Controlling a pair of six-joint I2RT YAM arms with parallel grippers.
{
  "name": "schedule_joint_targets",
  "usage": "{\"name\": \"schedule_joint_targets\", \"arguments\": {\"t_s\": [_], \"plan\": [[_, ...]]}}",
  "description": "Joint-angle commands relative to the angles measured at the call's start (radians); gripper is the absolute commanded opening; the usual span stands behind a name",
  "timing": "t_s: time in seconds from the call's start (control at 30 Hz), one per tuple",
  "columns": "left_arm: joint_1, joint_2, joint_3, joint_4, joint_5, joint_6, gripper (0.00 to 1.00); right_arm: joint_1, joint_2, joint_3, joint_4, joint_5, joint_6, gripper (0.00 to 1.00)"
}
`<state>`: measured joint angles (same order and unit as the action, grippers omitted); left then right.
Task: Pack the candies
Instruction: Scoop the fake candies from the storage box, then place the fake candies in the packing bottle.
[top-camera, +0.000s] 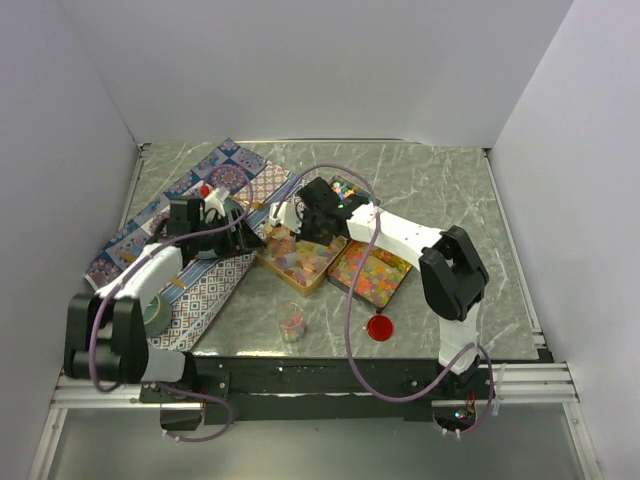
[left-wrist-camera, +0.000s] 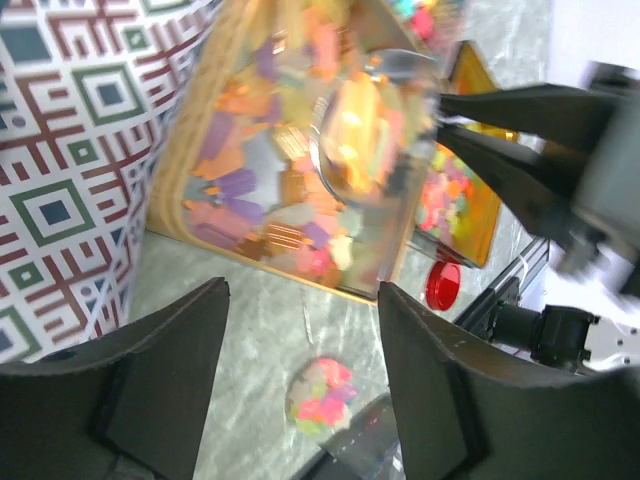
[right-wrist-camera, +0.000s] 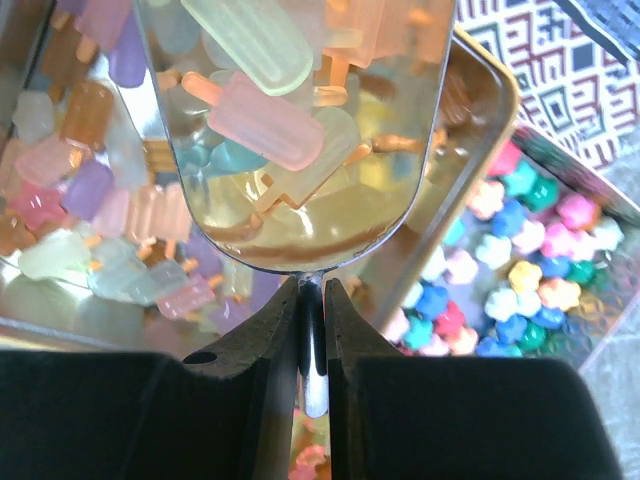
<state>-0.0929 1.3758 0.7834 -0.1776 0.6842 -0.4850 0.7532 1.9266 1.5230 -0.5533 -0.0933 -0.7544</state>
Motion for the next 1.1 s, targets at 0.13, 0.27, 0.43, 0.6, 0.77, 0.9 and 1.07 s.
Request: {"name": "schedule_joint_targets", "arguments": {"t_s": [0.13,0.27,0.43,0.6,0.77,0.9,1.07], "plan": [[0.013,-0.216,0.112,-0.241,-0.035,0.154,0.73,-0.031,-0.179,-0.078,0.016,-0.013,-0.066,0.0],[0.036,-0.285,0.152,-0.234,-0.164,0.181,0.83,-0.035,-0.274,-0.122,-0.055,-0.02,-0.121,0.0],[0.135,-0.307,0.137,-0.194,-0.244,0.166,0.91,-0.02,-0.38,-0.155,-0.184,-0.005,-0.192,0.0],[0.217,-0.348,0.05,-0.119,-0.253,0.091,0.9,0.027,-0.48,-0.201,-0.284,0.062,-0.307,0.0],[0.265,-0.415,-0.021,-0.065,-0.245,0.068,0.9,0.09,-0.532,-0.228,-0.387,0.113,-0.374,0.0],[0.309,-0.452,-0.041,-0.059,-0.247,0.068,0.9,0.138,-0.56,-0.257,-0.428,0.156,-0.407,0.0],[0.321,-0.524,-0.113,-0.02,-0.21,0.025,0.9,0.192,-0.534,-0.248,-0.491,0.239,-0.413,0.0]]}}
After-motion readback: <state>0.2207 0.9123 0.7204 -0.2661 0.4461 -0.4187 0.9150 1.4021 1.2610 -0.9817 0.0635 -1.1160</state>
